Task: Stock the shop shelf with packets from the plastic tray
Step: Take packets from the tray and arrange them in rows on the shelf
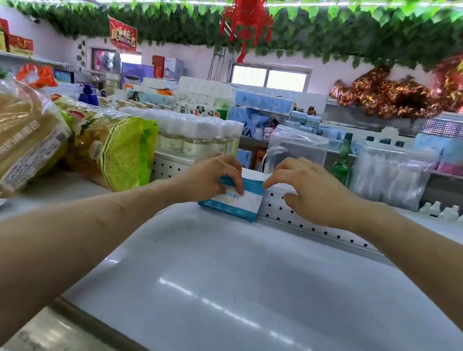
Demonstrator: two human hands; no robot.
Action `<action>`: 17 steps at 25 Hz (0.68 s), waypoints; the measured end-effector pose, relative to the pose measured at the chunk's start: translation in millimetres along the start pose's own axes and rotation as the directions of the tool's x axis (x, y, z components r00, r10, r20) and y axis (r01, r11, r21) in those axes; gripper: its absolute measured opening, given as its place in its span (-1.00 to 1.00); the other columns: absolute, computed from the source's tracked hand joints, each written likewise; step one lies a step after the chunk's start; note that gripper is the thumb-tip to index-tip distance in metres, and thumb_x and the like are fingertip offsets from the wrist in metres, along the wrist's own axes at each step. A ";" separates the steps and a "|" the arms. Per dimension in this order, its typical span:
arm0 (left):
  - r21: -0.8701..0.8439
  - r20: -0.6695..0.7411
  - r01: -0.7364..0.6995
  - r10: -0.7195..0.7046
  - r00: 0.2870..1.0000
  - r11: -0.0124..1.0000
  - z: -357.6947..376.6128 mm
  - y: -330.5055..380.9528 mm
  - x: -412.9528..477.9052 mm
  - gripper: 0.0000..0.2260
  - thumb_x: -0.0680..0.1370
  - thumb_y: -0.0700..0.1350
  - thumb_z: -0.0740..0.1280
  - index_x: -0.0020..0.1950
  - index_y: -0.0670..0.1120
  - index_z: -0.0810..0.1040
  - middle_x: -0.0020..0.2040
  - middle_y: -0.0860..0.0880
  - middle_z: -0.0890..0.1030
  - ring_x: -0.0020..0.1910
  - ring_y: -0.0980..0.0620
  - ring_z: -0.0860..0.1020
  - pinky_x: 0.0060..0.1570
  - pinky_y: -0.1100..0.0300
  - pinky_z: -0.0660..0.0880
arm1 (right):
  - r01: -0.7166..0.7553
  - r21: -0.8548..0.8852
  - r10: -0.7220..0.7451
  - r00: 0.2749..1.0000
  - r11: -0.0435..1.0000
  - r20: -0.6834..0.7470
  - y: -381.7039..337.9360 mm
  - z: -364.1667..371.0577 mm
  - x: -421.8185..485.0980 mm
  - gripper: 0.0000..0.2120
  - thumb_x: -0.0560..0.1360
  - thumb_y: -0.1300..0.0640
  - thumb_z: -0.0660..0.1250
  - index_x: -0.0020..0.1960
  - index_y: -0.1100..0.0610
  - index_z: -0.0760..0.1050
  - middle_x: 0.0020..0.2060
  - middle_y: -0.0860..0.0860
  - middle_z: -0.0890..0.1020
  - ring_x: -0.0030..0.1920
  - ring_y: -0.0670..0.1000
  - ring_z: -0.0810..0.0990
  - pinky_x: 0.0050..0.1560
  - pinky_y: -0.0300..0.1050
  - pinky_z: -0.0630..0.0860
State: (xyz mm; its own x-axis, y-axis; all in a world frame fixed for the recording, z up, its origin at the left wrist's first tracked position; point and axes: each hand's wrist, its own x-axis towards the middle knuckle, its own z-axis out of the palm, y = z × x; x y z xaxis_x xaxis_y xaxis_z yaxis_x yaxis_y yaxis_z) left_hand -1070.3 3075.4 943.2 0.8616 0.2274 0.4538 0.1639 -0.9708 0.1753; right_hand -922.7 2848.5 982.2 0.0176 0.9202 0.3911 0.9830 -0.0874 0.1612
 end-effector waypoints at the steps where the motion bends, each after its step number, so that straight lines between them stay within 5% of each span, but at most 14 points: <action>1: 0.000 -0.018 0.013 -0.013 1.000 1.000 0.2 1.7 -1.4 -0.56 0.50 -0.32 0.49 -0.08 0.30 0.65 0.25 0.21 0.45 0.29 0.09 0.40 0.34 0.00 0.50 | 0.001 -0.007 -0.001 1.000 1.000 0.007 -0.9 0.7 0.6 -0.57 0.58 0.22 0.33 0.36 -0.15 0.52 0.35 -0.05 0.48 0.34 0.01 0.39 0.39 0.03 0.37; 10: -0.072 -0.013 0.139 -0.140 0.990 0.988 -48.3 19.3 -68.1 -0.71 0.56 -0.30 0.42 0.09 0.09 0.68 0.27 0.09 0.47 0.28 0.06 0.47 0.26 0.17 0.53 | 0.117 0.057 -0.118 0.993 0.992 0.018 -22.4 0.4 26.3 -0.59 0.55 0.21 0.36 0.33 -0.14 0.56 0.29 -0.06 0.54 0.28 0.01 0.45 0.34 0.05 0.45; 17: 0.125 -0.022 0.344 -0.344 0.939 0.931 -118.7 44.5 -193.3 -0.75 0.59 -0.20 0.41 0.22 0.06 0.64 0.19 0.03 0.54 0.16 0.06 0.57 0.21 0.01 0.56 | 0.441 0.199 -0.437 0.897 0.875 -0.066 -111.9 -5.9 71.6 -0.63 0.54 0.18 0.37 0.31 -0.07 0.56 0.22 -0.11 0.54 0.21 -0.07 0.48 0.33 0.00 0.45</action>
State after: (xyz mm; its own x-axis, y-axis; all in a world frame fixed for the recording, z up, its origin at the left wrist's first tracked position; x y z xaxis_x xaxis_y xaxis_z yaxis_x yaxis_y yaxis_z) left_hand -1286.6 2997.3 967.0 0.7417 0.5491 0.3851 0.5090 -0.8348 0.2101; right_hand -1032.5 2921.9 997.5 -0.4255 0.8387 0.3399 0.9046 0.4049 0.1333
